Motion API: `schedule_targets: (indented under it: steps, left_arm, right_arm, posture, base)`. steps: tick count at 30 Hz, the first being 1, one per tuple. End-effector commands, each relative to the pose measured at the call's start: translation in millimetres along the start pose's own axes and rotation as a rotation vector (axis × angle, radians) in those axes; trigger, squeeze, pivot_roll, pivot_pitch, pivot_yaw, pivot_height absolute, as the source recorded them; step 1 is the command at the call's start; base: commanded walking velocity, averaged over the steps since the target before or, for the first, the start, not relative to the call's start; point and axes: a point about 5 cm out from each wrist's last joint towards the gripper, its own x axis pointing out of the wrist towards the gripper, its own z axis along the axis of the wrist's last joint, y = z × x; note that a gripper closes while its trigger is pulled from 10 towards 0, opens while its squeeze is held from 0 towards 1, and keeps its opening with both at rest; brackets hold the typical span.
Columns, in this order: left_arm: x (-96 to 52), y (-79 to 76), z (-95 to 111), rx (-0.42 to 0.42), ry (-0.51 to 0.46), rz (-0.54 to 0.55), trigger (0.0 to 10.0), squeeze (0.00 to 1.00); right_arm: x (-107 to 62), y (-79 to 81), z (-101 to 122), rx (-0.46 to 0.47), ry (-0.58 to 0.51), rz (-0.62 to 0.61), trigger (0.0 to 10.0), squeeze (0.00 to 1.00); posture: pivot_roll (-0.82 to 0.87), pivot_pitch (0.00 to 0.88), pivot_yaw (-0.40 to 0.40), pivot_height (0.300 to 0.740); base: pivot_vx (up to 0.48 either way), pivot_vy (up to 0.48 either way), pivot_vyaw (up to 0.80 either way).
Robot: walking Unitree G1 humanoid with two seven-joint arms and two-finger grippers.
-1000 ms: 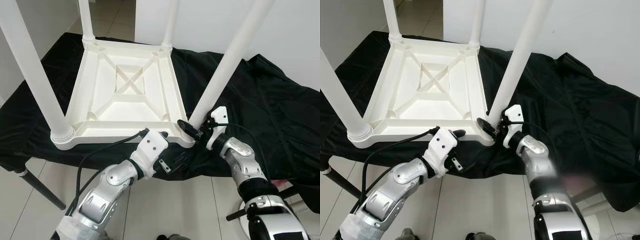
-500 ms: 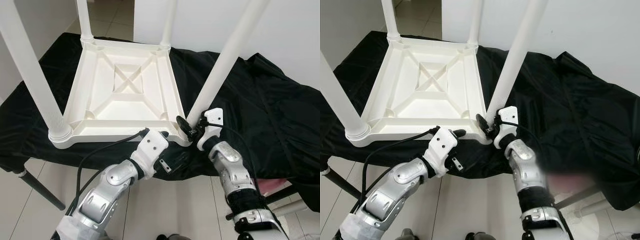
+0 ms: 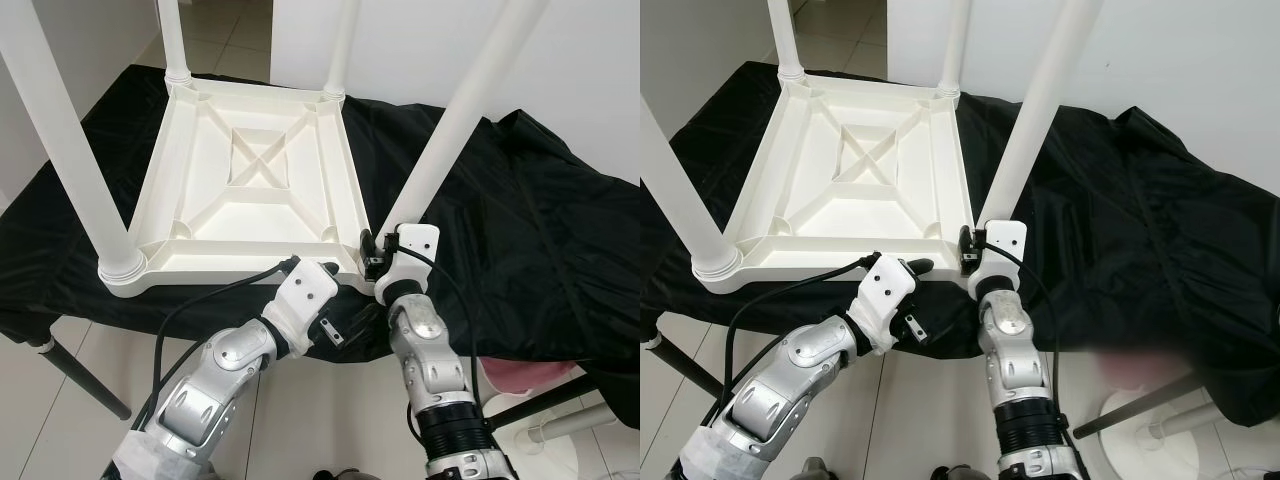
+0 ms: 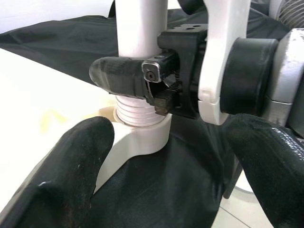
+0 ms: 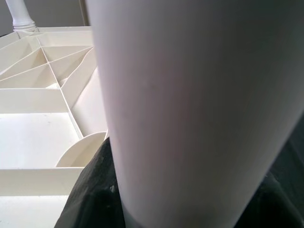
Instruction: Building children table
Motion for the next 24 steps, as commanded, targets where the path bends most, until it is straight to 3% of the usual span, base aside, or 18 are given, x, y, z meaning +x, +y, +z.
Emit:
schedule_targets:
  steps: [1,7,8,9,10,13,21,22,23,24]
  left_arm:
    - [2.5,-8.7,0.5,-0.006,-0.005,-0.095,10.0,0.0]
    - [2.9,-8.9,0.2,-0.006,-0.005,-0.097,10.0,0.0]
    - [3.2,-8.2,0.2,-0.006,-0.006,-0.094,10.0,0.0]
    - [3.2,-8.2,0.2,-0.006,-0.006,-0.094,10.0,0.0]
    - [3.4,-7.8,0.2,-0.005,-0.006,-0.092,10.0,0.0]
    - [3.4,-7.8,0.2,-0.005,-0.006,-0.092,10.0,0.0]
    - [3.9,-6.8,0.6,-0.004,-0.008,-0.089,10.0,0.0]
    - [3.8,-6.9,0.6,-0.003,-0.008,-0.089,10.0,0.0]
    - [3.8,-6.9,0.6,-0.003,-0.008,-0.089,10.0,0.0]
    - [3.8,-6.7,0.6,-0.003,-0.007,-0.089,10.0,0.0]
  right_arm:
    - [-5.3,-3.0,-11.7,0.002,0.061,-0.018,10.0,0.0]
    - [-4.8,-6.8,-10.3,-0.019,0.062,-0.036,10.0,0.0]
    - [-4.6,-7.4,-8.5,-0.027,0.052,-0.03,10.0,0.3]
    - [-4.6,-7.4,-8.5,-0.027,0.052,-0.03,10.0,0.3]
    - [-4.9,-6.3,-6.5,-0.016,0.04,-0.001,10.0,1.0]
    - [-4.9,-6.3,-6.5,-0.016,0.04,-0.001,10.0,1.0]
    - [-7.9,-12.4,-1.5,-0.02,-0.005,0.142,10.0,1.0]
    - [-7.8,-18.0,-1.3,-0.021,-0.01,0.186,10.0,0.51]
    - [-7.8,-18.0,-1.3,-0.021,-0.01,0.186,10.0,0.51]
    - [-7.3,-22.5,0.0,-0.029,-0.022,0.245,10.0,0.0]
  posture:
    - [0.05,0.086,-0.117,0.74]
    - [0.04,0.089,-0.117,0.74]
    - [0.04,0.089,-0.118,0.74]
    - [0.04,0.089,-0.118,0.74]
    - [0.04,0.089,-0.118,0.74]
    - [0.04,0.089,-0.118,0.74]
    - [0.03,0.089,-0.116,0.74]
    - [0.03,0.089,-0.116,0.74]
    - [0.03,0.089,-0.116,0.74]
    - [0.03,0.09,-0.112,0.74]
  base:
    - [0.0,0.0,0.0]
    - [0.0,0.0,0.0]
    - [0.0,0.0,0.0]
    - [0.0,0.0,0.0]
    - [0.0,0.0,0.0]
    - [0.0,0.0,0.0]
    - [0.0,0.0,0.0]
    - [0.0,0.0,0.0]
    - [0.0,0.0,0.0]
    - [0.0,0.0,0.0]
